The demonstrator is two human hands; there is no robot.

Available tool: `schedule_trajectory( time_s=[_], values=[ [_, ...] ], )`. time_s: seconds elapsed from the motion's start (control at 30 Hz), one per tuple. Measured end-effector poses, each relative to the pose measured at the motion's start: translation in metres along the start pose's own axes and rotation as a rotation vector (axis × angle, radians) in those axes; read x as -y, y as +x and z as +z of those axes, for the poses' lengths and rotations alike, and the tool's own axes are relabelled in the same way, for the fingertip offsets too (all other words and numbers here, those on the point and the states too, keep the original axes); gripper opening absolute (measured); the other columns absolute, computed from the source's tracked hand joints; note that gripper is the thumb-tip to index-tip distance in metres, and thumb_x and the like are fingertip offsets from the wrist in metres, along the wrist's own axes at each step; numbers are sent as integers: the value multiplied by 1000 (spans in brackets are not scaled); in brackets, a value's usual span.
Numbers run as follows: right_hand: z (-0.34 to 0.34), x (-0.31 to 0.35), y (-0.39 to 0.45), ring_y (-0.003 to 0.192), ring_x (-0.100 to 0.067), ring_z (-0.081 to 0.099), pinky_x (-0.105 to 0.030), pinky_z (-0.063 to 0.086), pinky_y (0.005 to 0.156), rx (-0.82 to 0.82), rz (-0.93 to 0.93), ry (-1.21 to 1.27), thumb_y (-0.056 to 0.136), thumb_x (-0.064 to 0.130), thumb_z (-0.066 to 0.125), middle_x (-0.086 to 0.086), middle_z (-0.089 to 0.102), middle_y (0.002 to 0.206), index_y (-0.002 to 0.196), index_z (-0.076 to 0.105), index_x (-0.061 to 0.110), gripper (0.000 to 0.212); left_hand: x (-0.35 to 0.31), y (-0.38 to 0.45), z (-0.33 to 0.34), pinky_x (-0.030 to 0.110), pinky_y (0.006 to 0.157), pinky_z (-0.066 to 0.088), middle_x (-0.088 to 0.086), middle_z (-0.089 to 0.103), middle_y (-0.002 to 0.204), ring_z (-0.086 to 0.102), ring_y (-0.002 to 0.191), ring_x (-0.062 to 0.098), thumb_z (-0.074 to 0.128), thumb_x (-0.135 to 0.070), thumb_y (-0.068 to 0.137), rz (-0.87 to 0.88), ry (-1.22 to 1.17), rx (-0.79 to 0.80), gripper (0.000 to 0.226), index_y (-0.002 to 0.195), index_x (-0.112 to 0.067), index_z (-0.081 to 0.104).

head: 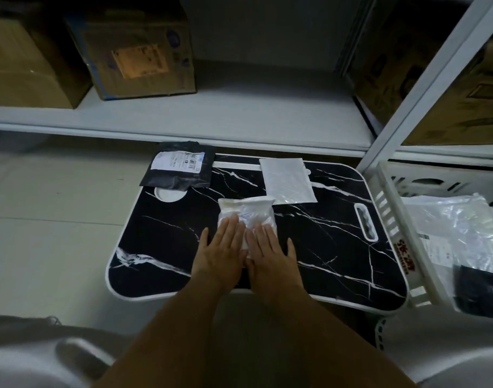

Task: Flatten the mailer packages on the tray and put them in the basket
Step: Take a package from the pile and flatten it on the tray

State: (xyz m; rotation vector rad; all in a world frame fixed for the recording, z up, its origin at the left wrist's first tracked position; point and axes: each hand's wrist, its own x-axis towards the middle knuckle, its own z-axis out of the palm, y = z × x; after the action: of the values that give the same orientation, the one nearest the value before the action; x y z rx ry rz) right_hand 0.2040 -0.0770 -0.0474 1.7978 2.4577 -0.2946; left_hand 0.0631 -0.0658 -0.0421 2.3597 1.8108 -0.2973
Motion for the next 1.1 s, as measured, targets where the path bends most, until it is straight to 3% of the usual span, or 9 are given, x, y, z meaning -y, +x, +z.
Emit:
schedule_trajectory(
  time_s=[0.23,0.33,0.43,0.53,0.6,0.67,0.77,0.97,1.1],
  values=[
    [2,0,10,135,-19,41,-61,25,108,-224,23,42,92,41,23,4,48,143,134,52,27,53,1,3,-4,51,119,4,6,-20,158,-16,146,22,19,-39,102,18,5,33,61,151,-16,-10],
    [-17,-3,32,105,-21,58,-49,34,104,-336,15,-6,91,35,40,3,63,108,104,64,23,30,-3,9,-13,46,118,14,4,30,149,22,141,22,33,-33,99,-8,-55,-150,42,139,-21,34],
    [-19,-8,46,120,-22,51,-44,34,107,-336,4,-22,94,33,40,-2,58,120,112,60,18,30,-6,17,-17,44,117,17,8,37,140,29,135,25,31,-28,97,-43,-10,-238,35,129,-17,39],
    [-9,-16,47,149,-21,11,-46,14,119,-152,-25,13,99,34,30,-4,21,158,149,28,17,53,-5,21,-9,50,119,5,19,-7,158,-11,147,30,23,-35,101,-43,-1,-123,61,151,-5,4],
    [-2,-17,43,150,-17,-3,-46,8,119,-90,-13,38,99,40,13,0,3,163,154,12,20,59,-3,21,-6,52,118,1,15,-24,155,-25,143,27,17,-39,102,-4,13,-46,65,149,-6,-11],
    [1,-16,42,150,-16,0,-47,13,118,-100,18,68,91,45,-2,2,4,163,154,14,22,69,-2,21,-5,54,118,1,13,-28,154,-28,142,25,17,-41,102,18,18,-8,65,149,-8,-14],
    [-1,-13,44,146,-20,23,-51,26,113,-160,46,49,91,45,7,-1,26,158,148,35,22,67,1,22,-6,55,117,3,11,-29,155,-28,142,23,18,-42,101,30,23,26,66,150,-9,-13],
    [-17,-9,61,114,-22,52,-47,34,105,-284,-21,-108,91,35,44,-2,60,117,111,61,24,28,3,22,-5,55,117,9,5,-17,159,-16,147,19,25,-40,101,38,-53,6,65,153,-15,-3],
    [-21,-7,67,140,-25,31,-50,21,115,-239,-73,-134,94,30,43,-9,40,148,138,45,17,47,3,31,-17,42,115,20,0,30,149,28,137,19,36,-33,97,24,-81,-203,51,144,-18,27]
  ],
)
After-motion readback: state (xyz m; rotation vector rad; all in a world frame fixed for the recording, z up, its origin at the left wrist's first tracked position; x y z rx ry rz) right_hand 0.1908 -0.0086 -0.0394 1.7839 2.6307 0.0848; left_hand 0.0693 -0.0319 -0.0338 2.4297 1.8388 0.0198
